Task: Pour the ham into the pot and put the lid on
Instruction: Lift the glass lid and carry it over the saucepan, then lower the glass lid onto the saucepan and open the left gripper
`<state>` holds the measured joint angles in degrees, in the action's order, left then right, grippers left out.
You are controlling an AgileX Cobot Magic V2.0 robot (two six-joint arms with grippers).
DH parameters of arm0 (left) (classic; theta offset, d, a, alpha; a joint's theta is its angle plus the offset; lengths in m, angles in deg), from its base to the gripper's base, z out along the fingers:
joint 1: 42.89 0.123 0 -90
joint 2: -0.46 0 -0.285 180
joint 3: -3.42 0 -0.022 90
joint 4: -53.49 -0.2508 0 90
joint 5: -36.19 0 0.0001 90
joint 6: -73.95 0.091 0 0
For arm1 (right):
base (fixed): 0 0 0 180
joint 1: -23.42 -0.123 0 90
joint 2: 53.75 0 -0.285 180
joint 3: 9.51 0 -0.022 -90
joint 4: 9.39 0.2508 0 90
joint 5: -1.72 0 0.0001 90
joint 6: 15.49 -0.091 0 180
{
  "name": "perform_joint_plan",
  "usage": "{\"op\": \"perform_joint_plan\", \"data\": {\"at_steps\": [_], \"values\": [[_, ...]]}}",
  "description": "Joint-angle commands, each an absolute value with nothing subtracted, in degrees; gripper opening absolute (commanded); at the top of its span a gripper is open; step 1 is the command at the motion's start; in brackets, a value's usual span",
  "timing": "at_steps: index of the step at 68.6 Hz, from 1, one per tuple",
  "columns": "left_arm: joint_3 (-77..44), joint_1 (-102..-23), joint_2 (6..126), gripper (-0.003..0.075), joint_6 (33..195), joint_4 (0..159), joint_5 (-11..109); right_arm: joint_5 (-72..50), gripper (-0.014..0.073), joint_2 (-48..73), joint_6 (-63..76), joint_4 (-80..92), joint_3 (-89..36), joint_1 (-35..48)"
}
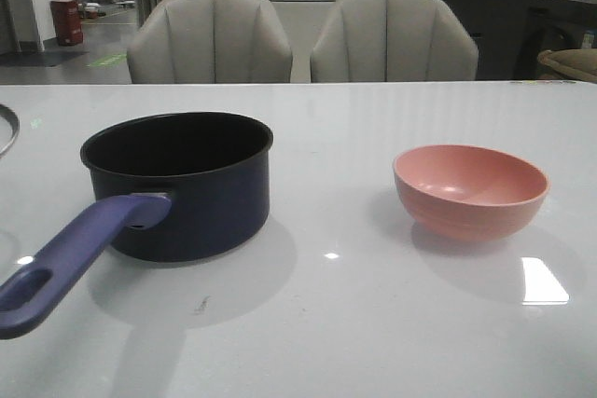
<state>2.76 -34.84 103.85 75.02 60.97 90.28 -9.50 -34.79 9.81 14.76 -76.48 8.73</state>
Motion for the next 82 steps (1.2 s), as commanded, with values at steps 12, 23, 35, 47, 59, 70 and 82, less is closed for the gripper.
{"op": "perform_joint_plan", "data": {"at_steps": [12,23,35,47,59,70,82], "values": [[13.10,-45.51,100.45,0.0263,76.06,62.05,91.66,-5.40,0.0150,-34.44,10.39,15.19,-74.92,8.59],[17.36,-52.98,102.75,0.0264,76.06,62.05,92.11,-5.40,0.0150,-34.44,10.39,15.19,-74.92,8.59],[22.79,-59.65,108.61,0.0264,76.06,62.05,95.71,-5.40,0.0150,-34.44,10.39,15.19,-74.92,8.59],[28.51,-62.78,113.29,0.0264,76.06,62.05,98.88,-5.40,0.0150,-34.44,10.39,15.19,-74.92,8.59],[31.32,-63.45,116.75,0.0265,76.06,62.43,103.47,-5.40,0.0150,-34.44,10.39,15.19,-74.92,8.59],[31.32,-63.45,117.77,0.0265,76.06,62.43,103.88,-5.40,0.0150,-34.44,10.39,15.19,-74.92,8.59],[31.34,-63.45,118.68,0.0344,76.06,62.89,102.74,-5.40,0.0150,-34.44,10.39,15.19,-74.92,8.59]]}}
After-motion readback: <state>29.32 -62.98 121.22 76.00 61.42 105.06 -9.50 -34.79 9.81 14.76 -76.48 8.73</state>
